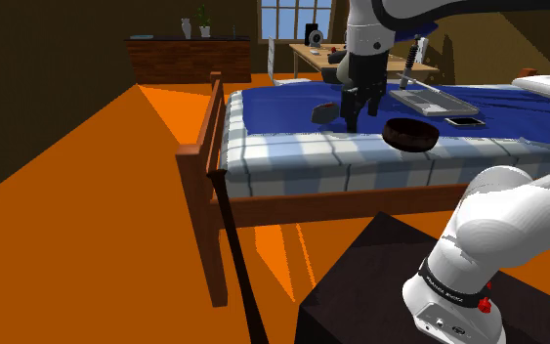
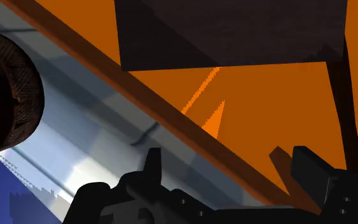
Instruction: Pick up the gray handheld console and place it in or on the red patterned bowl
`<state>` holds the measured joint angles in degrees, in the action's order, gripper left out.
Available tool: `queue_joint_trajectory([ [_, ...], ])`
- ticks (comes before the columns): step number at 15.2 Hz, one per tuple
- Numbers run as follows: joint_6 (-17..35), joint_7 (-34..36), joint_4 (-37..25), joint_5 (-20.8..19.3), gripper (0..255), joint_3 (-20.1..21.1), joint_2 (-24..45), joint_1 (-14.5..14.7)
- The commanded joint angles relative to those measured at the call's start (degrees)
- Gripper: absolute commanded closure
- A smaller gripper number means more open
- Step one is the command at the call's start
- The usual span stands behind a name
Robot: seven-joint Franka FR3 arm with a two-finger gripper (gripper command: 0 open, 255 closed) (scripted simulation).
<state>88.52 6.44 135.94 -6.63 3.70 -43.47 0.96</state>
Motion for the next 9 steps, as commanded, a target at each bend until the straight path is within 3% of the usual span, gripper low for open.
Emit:
queue_joint_trajectory([
  [1, 0.0, 0.0, 0.0, 0.0, 0, 0.0, 0.0, 0.0],
  [9, 7.06, -25.58, 0.84, -8.58, 0, -14.31, 2.18, 1.23],
])
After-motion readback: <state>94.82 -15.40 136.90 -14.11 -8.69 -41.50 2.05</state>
